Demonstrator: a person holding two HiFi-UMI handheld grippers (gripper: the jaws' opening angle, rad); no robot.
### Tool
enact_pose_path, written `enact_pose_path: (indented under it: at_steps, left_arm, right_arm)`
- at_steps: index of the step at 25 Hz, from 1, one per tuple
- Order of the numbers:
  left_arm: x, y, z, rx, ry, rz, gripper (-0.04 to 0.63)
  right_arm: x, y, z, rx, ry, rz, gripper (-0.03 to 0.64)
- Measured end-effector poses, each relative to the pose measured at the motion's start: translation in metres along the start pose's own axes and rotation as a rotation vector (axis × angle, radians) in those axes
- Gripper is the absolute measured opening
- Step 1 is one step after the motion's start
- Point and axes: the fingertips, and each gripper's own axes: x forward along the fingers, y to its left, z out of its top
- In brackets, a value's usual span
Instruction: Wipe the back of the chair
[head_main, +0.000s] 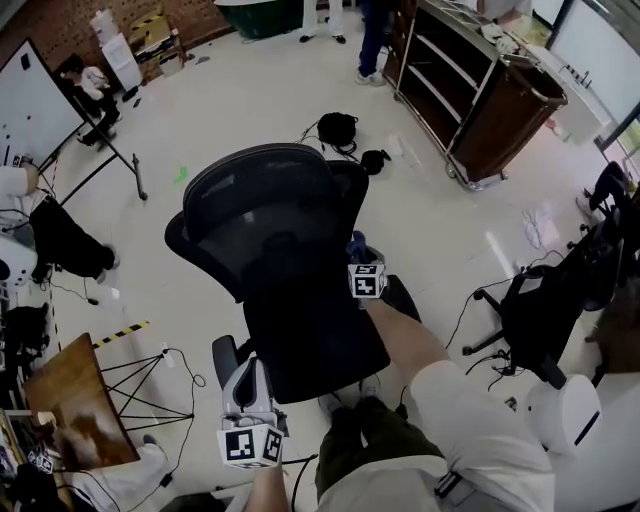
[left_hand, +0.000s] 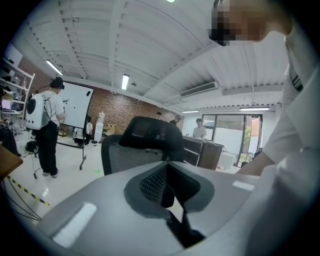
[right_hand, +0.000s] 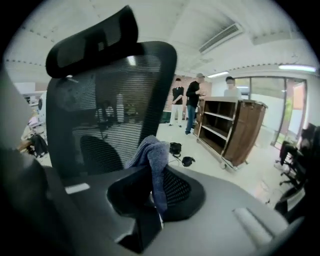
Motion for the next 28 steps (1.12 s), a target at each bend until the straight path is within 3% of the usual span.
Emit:
enact_pose_path:
  at_steps: [3,8,13,15,18,21,23,28]
  left_arm:
    - [0.002,-0.022,-0.019,-0.002,0.011,-0.048,0.067]
    - [0.067,-0.071,0.012,0.039,-0.017,-0.086,0.067]
    - [0.115,-0.069,0.018,0.042,0.030,0.045,0.067]
    - [0.114,-0.053,0.000,0.075,0.037,0.081,0.067]
    - [0.094,-0.022,-0.044,0.086,0.074,0.133,0.067]
    - [0.081,0.003,-0.064,0.058,0.088,0.169,0.067]
    - [0.083,0.011,-0.063,0.051,0.085,0.168,0.067]
    - [0.098,0.005,-0.051,0.027,0.069,0.121,0.067]
  right_arm:
    - [-0.017,-0.004,-0.002,0.031,-0.050,0.031,0.044]
    - [-0.045,0.069,0.064,0.043,-0.169,0.244,0.044]
    - [-0.004,0.240,0.005,-0.070,-0.014,0.527,0.044]
    - [0.022,0.288,-0.015,-0.095,0.006,0.577,0.044]
    - [0.053,0.322,-0.028,-0.106,-0.011,0.590,0.044]
    - [0.077,0.309,-0.021,-0.117,-0.017,0.553,0.044]
    - [0.093,0.270,-0.027,-0.106,0.002,0.492,0.044]
    - [0.109,0.093,-0.058,-0.036,0.079,0.229,0.044]
